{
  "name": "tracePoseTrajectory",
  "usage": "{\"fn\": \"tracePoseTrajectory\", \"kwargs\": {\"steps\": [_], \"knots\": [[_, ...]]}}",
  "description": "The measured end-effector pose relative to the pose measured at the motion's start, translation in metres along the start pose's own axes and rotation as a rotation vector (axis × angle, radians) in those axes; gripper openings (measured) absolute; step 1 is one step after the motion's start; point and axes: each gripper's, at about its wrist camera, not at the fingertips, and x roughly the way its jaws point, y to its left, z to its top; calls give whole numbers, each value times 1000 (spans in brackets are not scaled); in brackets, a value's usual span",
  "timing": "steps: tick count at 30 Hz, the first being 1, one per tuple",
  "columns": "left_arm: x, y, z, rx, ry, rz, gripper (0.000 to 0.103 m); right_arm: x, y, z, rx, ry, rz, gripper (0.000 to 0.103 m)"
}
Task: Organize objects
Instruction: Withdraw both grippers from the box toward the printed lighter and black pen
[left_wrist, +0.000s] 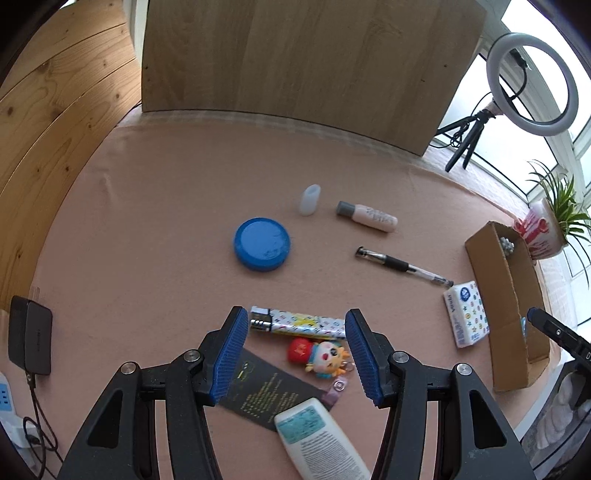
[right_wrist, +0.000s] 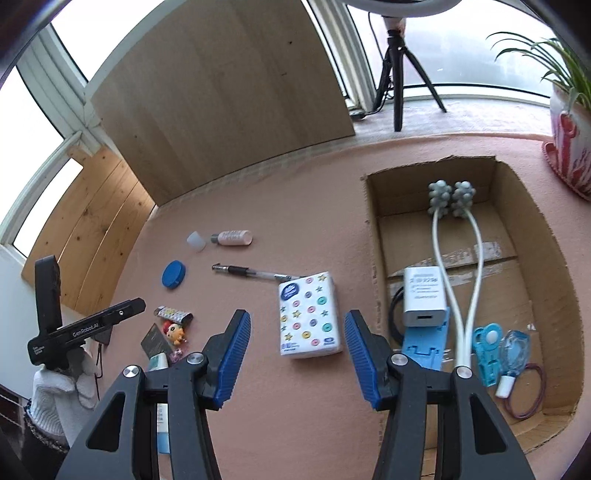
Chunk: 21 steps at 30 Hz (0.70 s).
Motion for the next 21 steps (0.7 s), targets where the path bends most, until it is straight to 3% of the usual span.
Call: {"fn": "tracePoseTrajectory", "kwargs": {"steps": [2, 12, 21], "knots": [[3, 8, -4, -5, 7, 9, 58, 9, 10, -3, -13, 22, 9, 49], [26, -1, -20, 49, 76, -35, 26, 36, 42, -11, -43, 102, 60, 49], [47, -10, -13, 80, 98, -44, 23, 47, 51, -12, -53, 126, 53, 49]]}}
